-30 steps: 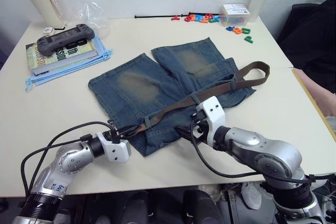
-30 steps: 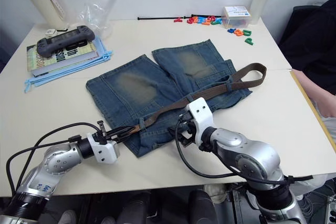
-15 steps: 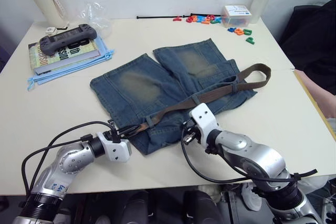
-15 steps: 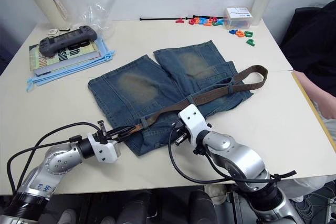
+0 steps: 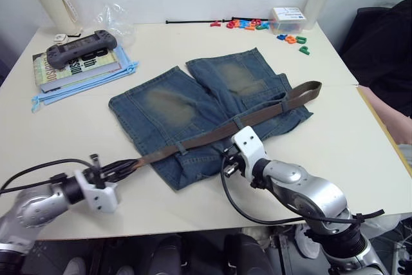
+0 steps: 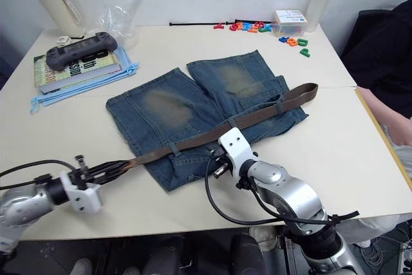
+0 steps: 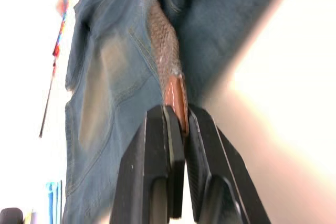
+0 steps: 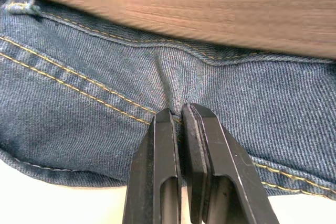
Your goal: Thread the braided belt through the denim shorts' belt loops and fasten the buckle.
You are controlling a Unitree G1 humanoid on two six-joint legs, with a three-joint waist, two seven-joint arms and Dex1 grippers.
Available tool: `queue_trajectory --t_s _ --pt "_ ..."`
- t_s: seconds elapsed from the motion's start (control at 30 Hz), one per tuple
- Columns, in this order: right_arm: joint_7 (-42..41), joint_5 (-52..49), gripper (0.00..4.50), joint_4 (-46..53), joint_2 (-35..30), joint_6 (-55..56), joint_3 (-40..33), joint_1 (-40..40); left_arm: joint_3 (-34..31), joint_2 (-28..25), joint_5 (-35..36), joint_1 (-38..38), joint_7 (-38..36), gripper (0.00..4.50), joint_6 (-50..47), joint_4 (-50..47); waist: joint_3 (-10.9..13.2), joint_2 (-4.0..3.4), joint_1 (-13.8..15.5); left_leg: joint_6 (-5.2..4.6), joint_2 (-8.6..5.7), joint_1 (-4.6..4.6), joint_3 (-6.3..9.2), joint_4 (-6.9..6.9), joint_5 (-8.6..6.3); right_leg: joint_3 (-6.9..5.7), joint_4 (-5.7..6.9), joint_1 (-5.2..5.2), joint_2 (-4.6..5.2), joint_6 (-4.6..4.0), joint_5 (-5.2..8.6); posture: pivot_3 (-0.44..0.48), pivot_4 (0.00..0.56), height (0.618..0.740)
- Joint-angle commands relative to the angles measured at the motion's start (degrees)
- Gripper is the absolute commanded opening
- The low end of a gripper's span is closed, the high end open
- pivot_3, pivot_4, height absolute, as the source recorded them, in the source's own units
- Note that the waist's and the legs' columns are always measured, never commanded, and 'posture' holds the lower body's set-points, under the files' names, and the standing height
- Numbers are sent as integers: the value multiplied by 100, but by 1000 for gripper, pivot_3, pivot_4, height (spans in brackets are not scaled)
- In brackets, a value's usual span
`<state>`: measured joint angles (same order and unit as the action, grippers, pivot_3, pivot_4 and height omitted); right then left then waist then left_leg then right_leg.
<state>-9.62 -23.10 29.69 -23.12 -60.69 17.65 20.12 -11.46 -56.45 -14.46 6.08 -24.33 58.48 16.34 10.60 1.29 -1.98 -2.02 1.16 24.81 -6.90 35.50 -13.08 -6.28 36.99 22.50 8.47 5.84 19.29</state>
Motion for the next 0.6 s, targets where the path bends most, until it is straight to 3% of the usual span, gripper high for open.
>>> queue_trajectory --t_s 0.03,0.27,0.43,0.6 --pt "-86 110 24 -172 12 -253 61 -66 -431 -394 -254 109 362 0 855 1000 -1 1 7 1 0 0 0 0 -1 0 -1 0 0 0 0 0 150 713" --pt "-219 203 24 -217 62 -271 37 -19 -513 -1156 -1276 -182 1385 0 1528 2894 -20 34 17 2 2 -1 -2 -12 -4 -3 -7 7 2 -6 -2 0 150 713" --pt "-284 268 24 -245 99 -286 23 24 -285 -1411 -1896 -355 2171 0 1433 3368 -28 47 -2 3 2 -1 -4 -18 -4 -1 -8 9 1 -7 -3 0 150 713" --pt "-311 315 24 -259 130 -295 9 42 -32 -1464 -1980 -316 2500 0 1509 3413 -29 48 -11 4 4 -2 -10 -22 -4 -7 -7 12 2 -8 -4 0 150 713"
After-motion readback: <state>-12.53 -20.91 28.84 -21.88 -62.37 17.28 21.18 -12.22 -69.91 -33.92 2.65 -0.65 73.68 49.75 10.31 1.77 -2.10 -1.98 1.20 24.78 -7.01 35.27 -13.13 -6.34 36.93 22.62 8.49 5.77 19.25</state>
